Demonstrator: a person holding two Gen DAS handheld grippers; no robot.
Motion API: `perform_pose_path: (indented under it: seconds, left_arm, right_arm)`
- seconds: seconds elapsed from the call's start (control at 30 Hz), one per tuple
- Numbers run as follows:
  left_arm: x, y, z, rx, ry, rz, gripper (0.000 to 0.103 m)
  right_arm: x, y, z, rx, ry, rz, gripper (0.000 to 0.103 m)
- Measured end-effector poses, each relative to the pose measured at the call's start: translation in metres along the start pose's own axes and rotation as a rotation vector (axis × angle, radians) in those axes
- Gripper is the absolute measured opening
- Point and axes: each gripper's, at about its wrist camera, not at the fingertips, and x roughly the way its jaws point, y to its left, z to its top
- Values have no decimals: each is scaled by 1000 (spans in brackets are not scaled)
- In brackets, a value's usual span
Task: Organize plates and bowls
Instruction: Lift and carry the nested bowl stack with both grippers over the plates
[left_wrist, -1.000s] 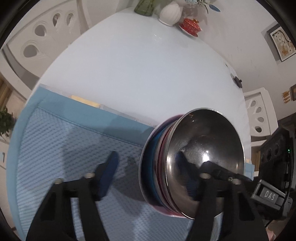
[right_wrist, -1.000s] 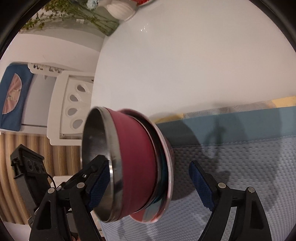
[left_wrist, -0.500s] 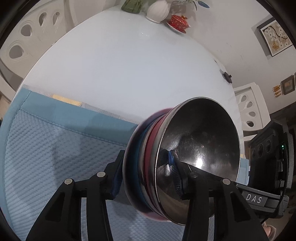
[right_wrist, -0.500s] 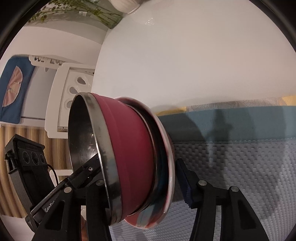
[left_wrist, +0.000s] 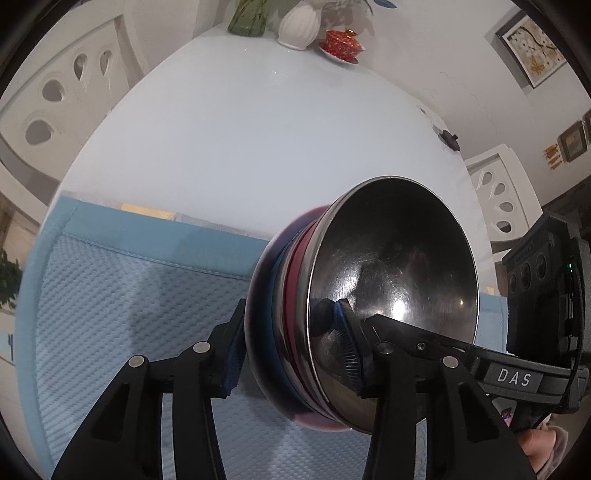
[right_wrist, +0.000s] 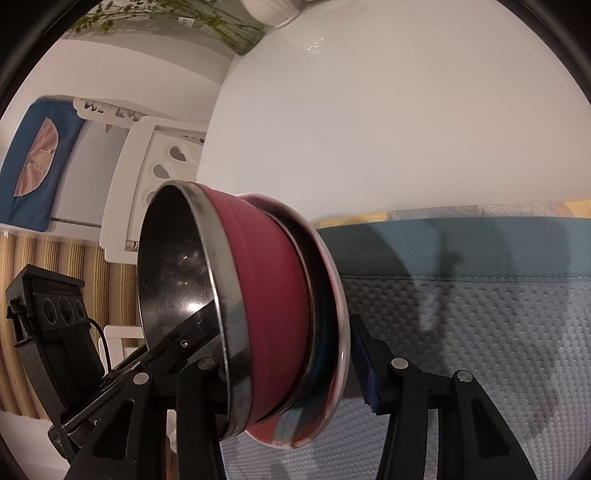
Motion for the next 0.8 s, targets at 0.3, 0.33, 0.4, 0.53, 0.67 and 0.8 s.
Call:
perform_pose_path:
  seconds: [0.3,0.33,0.4,0.53,0.67,0.8]
  left_arm:
    - [-21,-6,-5,10,-26,-1,41]
    - [-25,-7,-7,10,-29,-1,41]
    - [-31,-7,-10,8,-36,-2,41]
    - [-47,-8,-22,6,-48,5,41]
    - [-60,-9,-34,0,-62,5,41]
    - [-72,-13,-46,-7,-73,12,41]
  right_arm:
    - [-12,13,-7,-19,-10,5,48]
    - [-13,15,-8,-22,-10,6,48]
    - [-17,17,-11,-24,-12,11,48]
    - [-29,26,-19,-42,-17,24,48]
    - [-42,35,-30,-68,-18,35,48]
    - [-49,41,-41,-84,-11,45,48]
